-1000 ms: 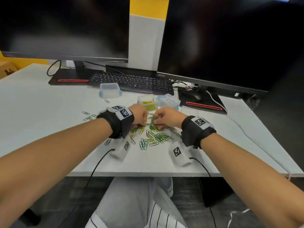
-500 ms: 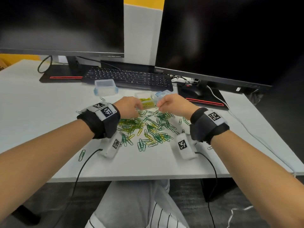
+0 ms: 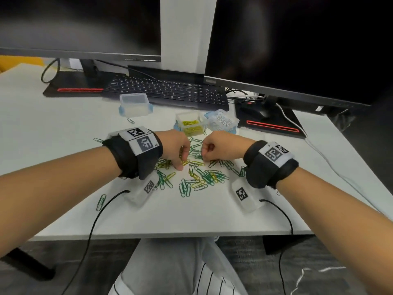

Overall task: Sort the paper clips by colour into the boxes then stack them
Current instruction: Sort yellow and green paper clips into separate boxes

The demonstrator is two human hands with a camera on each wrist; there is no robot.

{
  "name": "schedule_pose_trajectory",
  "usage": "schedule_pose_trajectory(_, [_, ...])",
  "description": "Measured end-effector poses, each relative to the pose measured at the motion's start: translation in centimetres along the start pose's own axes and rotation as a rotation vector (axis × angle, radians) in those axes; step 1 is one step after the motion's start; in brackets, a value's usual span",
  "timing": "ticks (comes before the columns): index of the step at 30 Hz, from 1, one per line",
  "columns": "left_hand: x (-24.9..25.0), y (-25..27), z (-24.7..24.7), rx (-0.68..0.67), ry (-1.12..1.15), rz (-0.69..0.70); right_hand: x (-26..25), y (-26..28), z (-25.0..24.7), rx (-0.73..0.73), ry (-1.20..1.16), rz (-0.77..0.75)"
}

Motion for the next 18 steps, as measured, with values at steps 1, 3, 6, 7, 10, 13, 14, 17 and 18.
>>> schedule_pose_trajectory(1, [0.0, -0.1, 0.1, -0.008, 0.006, 0.006, 0.2, 0.1, -0.1, 0.015, -0.028, 0.005])
schedule_pose_trajectory(3, [0.0, -0.3, 0.0, -0.015, 0.023, 0.019, 0.8, 0.5, -0.6, 0.057, -0.17, 0.041])
schedule_pose_trajectory(6, [0.2, -0.5, 0.0, -0.025, 0.048, 0.009, 1.8, 1.2, -1.5, 0.131, -0.281, 0.108])
schedule_pose_trajectory(7, [0.3, -0.6, 0.0, -0.022, 0.048, 0.008, 2.2, 1.4, -1.9, 0.174, -0.23, 0.121])
schedule_pose_trajectory(10, [0.8, -1.0, 0.1, -0.003, 0.028, 0.024, 2.0, 1.5, -2.4, 0.245, -0.027, 0.083])
schedule_pose_trajectory(13, [1.2, -1.2, 0.2, -0.034, 0.009, 0.034, 0.7, 0.9, -0.7, 0.102, -0.024, 0.0])
schedule_pose_trajectory(14, [1.1, -1.2, 0.1, -0.039, 0.011, 0.031, 0.4, 0.7, -0.2, 0.057, -0.021, -0.002])
schedule_pose_trajectory(17, [0.3, -1.1, -0.8, 0.014, 0.119, 0.03, 0.3, 0.1, 0.4, 0.011, 0.043, 0.02])
schedule_pose_trajectory(18, [0.0, -1.0, -1.2, 0.035, 0.184, 0.036, 0.2, 0.0, 0.4, -0.003, 0.077, 0.015])
Point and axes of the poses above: each hand's wrist, its own y-axis away from the middle knuckle, its own z-axis out of the palm, x = y × z, the point moved 3 cm from there along -y, towards the middle knuckle, and after that the axes turned 13 degrees about -z, right-handed, at the moved point
